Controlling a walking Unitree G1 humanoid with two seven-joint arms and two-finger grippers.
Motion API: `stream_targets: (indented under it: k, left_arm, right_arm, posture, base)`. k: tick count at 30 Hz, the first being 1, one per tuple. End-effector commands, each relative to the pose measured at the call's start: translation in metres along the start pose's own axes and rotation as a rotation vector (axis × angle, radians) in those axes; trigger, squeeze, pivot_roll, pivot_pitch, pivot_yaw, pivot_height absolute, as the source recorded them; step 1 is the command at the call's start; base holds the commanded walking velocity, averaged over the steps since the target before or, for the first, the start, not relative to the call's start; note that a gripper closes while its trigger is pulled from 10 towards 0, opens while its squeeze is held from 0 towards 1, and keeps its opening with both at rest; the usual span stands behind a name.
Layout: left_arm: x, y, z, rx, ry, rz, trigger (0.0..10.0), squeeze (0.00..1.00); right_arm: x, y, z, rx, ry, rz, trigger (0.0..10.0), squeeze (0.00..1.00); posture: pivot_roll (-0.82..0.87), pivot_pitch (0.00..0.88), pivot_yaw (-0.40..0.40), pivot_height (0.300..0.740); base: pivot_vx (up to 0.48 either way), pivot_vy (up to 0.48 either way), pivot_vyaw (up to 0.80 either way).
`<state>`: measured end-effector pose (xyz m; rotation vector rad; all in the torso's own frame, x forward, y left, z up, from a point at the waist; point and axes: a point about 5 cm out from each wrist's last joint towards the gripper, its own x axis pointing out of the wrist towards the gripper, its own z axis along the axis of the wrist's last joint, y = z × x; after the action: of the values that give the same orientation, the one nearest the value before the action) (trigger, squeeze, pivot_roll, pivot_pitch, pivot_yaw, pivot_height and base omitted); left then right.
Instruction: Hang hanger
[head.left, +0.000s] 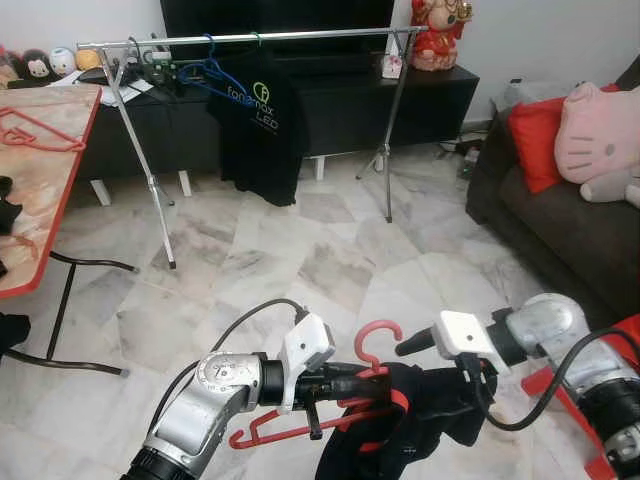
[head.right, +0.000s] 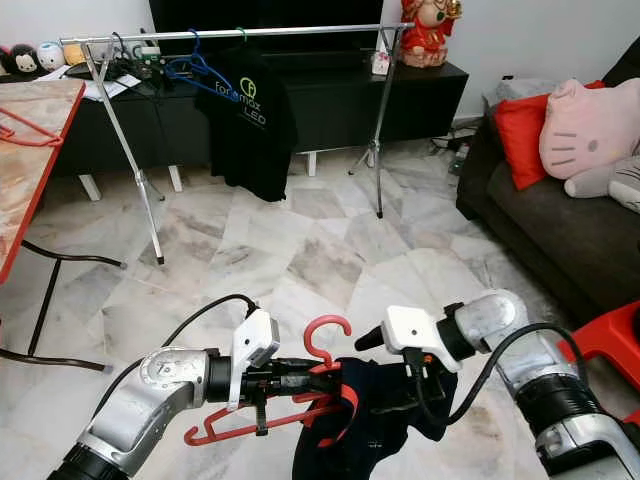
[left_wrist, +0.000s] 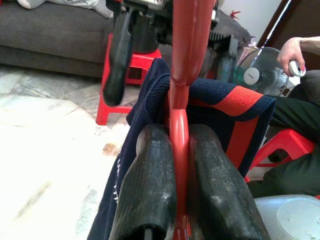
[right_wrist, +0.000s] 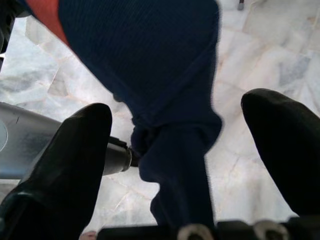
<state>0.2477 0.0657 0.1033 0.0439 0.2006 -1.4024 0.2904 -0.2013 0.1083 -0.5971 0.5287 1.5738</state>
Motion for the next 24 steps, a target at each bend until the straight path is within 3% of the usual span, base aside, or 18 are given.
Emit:
stream_targets:
  k: [1, 2, 24]
  left_arm:
    - [0.003, 0.002, 0.013, 0.035, -0.037, -0.007, 10.0, 0.0]
    - [0.003, 0.002, 0.013, 0.036, -0.038, -0.006, 10.0, 0.0]
    - [0.001, 0.002, 0.019, 0.042, -0.051, -0.005, 10.0, 0.0]
  right_arm:
    - [-0.002, -0.004, 0.003, -0.023, 0.016, 0.0, 2.3, 0.0]
    - [-0.002, -0.005, 0.003, -0.02, 0.016, -0.002, 0.0, 0.0]
    - [0.01, -0.007, 0.004, -0.013, -0.026, 0.016, 0.0, 0.0]
  posture:
    - [-0.06, 0.0, -0.094, 0.74]
    - [-0.06, 0.0, -0.095, 0.74]
    - [-0.05, 0.0, -0.101, 0.74]
  base:
    - [0.0, 0.0, 0.0]
    - [0.0, 0.0, 0.0]
    - [0.0, 0.0, 0.0]
